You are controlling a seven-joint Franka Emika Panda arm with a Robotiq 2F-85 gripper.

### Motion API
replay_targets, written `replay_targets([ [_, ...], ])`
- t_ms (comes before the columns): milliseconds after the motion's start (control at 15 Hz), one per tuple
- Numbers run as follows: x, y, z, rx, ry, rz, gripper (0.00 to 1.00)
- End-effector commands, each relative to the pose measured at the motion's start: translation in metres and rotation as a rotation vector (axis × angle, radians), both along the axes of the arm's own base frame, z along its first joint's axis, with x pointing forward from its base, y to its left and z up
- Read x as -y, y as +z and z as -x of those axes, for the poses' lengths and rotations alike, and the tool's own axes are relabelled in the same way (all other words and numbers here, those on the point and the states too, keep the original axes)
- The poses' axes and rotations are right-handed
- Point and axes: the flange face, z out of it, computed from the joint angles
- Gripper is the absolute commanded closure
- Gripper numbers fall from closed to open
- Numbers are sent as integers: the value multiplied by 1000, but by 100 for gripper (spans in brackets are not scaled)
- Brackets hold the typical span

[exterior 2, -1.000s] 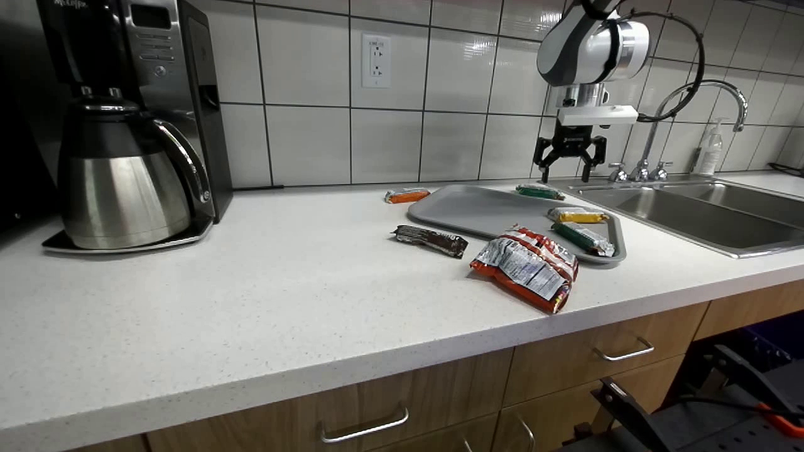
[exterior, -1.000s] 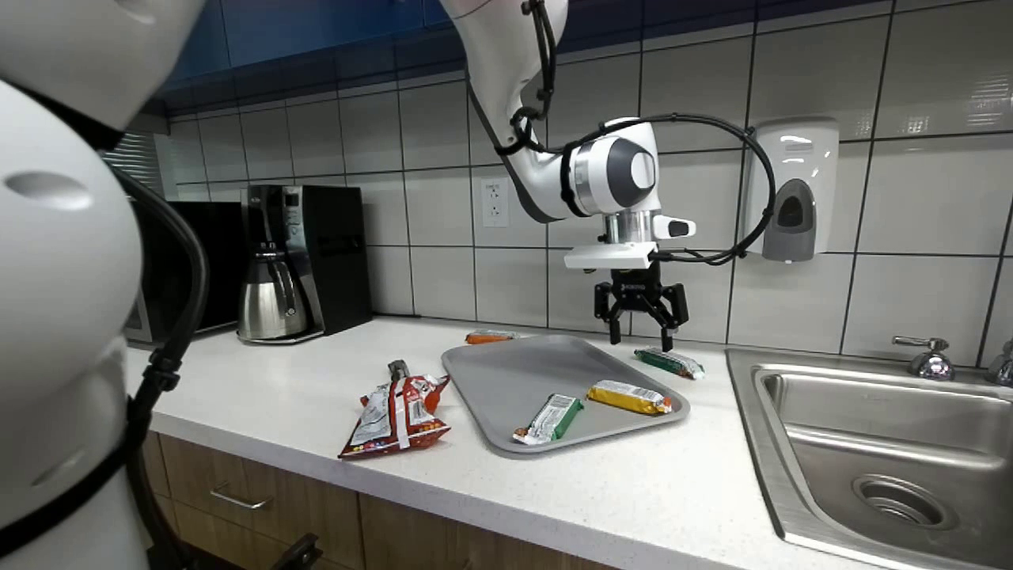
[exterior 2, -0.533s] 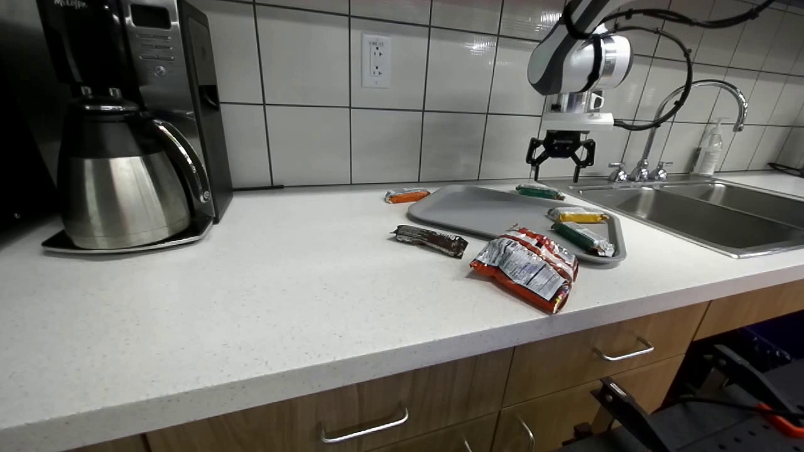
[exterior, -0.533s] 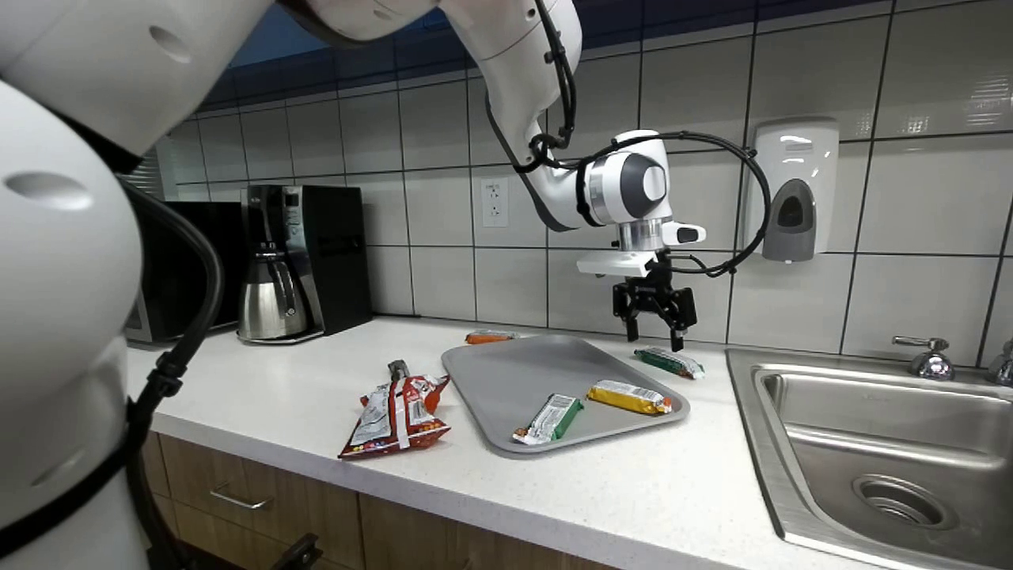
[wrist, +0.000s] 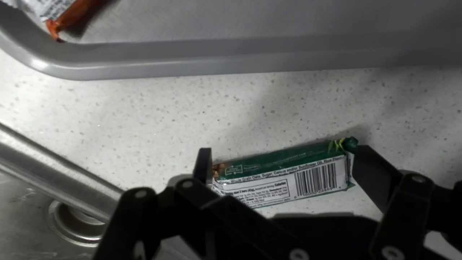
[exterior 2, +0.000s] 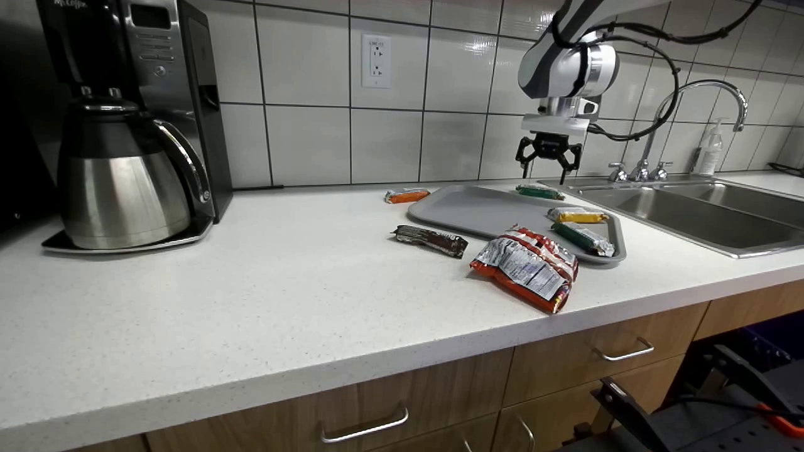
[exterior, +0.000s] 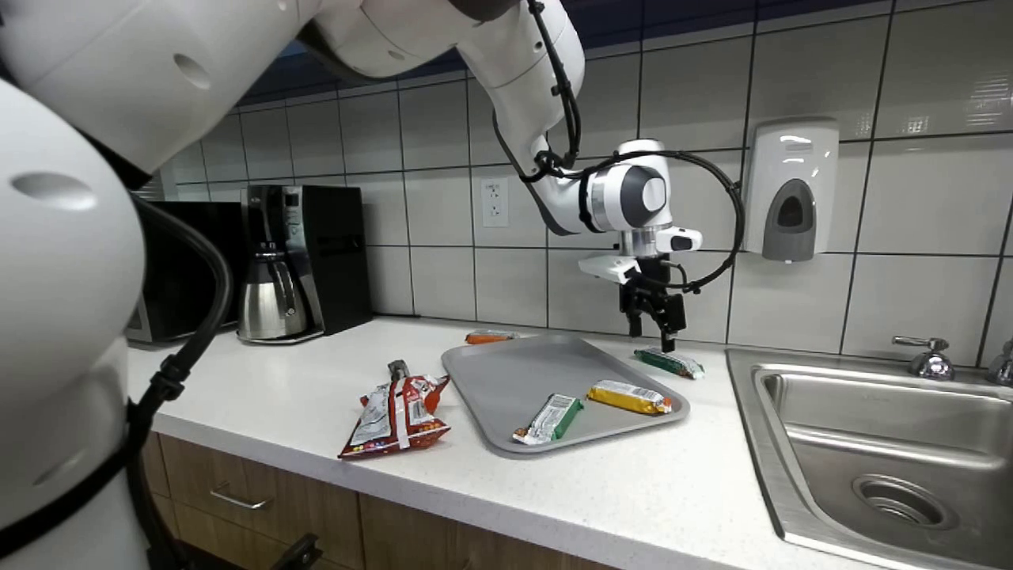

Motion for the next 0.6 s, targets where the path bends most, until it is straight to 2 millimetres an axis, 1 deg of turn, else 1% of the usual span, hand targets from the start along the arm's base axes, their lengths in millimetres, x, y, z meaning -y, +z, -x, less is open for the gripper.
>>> replay_targets([
  [0,-4,3,-17,5,-124,-31,0],
  [200,-3,2,-25,23,-213,-45,0],
  [533,13,-2,-31,40,-391,-54,0],
])
